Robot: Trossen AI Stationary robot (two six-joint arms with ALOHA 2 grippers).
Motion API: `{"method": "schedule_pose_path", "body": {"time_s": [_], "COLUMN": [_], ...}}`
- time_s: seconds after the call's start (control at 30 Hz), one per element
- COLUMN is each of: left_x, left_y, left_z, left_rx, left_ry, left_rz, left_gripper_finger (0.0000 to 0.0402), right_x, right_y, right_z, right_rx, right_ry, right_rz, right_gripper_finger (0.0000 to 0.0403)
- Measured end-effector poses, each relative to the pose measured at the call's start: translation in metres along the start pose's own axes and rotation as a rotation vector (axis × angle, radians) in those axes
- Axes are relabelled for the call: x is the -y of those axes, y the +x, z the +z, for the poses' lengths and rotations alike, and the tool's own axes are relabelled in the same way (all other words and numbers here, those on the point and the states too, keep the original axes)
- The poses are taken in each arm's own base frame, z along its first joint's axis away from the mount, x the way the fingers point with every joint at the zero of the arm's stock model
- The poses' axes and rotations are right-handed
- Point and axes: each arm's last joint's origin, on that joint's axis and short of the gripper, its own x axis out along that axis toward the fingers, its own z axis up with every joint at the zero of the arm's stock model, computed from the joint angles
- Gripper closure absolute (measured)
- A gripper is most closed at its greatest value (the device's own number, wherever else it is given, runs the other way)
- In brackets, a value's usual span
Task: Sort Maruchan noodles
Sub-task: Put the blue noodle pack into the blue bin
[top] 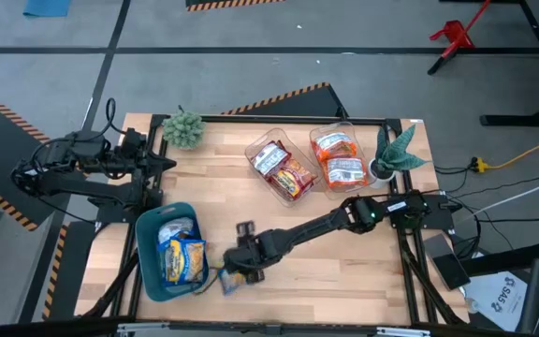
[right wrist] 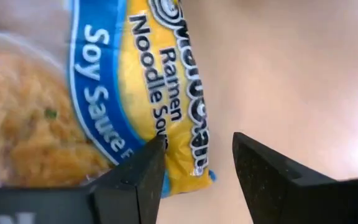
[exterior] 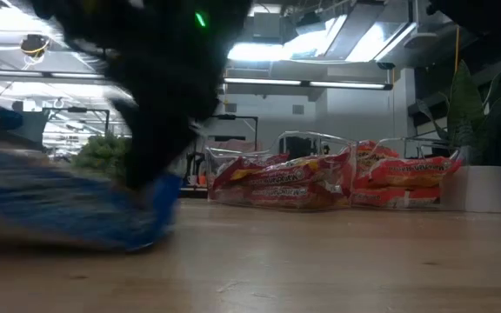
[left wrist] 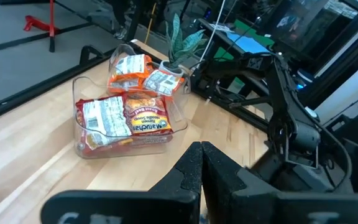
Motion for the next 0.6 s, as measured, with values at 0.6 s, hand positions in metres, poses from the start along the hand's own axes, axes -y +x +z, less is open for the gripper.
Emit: {"method": "schedule_pose_path", "body": {"time_s": [0.6], "left_x": [0.014], "left_y": [0.064], "left_z": [-0.006], "left_rx": [-0.281], "left_ry": [0.021], "left_rz": [0.007], "left_gripper_finger": [0.0401], "right_x": [0.034], "right_y": [-0.060], "right_z": [-0.020], "right_rx": [-0.219], "right_ry": [0.237], "right_rz": [-0.108], "right_gripper_finger": [0.0226]}}
